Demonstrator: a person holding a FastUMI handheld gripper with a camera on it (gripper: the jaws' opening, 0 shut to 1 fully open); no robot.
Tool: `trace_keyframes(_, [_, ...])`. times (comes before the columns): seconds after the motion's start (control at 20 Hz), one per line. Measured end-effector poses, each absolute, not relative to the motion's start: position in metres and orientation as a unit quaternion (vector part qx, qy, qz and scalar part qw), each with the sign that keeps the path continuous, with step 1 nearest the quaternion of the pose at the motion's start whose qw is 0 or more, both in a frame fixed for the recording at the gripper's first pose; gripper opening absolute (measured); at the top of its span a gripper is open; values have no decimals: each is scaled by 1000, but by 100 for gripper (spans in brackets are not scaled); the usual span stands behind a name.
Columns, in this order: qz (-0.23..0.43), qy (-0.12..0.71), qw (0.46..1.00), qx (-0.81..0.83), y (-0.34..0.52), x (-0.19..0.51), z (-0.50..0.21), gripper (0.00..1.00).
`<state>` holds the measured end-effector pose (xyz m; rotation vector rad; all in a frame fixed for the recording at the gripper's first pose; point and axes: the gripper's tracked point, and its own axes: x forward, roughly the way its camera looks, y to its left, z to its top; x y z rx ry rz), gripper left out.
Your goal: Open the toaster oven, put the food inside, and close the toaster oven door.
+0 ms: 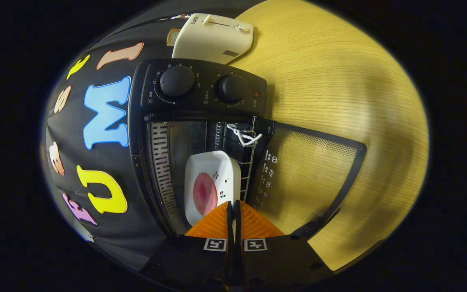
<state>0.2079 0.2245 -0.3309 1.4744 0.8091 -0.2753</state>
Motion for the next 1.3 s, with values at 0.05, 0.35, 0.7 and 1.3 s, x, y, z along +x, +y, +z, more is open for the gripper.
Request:
trace_keyframes(0.05, [-124,353,658,654,225,214,-332,2])
trace_keyframes(0.35, [-145,336,668,648,230,243,-340,2])
trace_keyframes(0.7, [-131,329,691,630,231,246,-332,12])
trace_keyframes(1.3, [-9,346,818,460,229,179,-285,97])
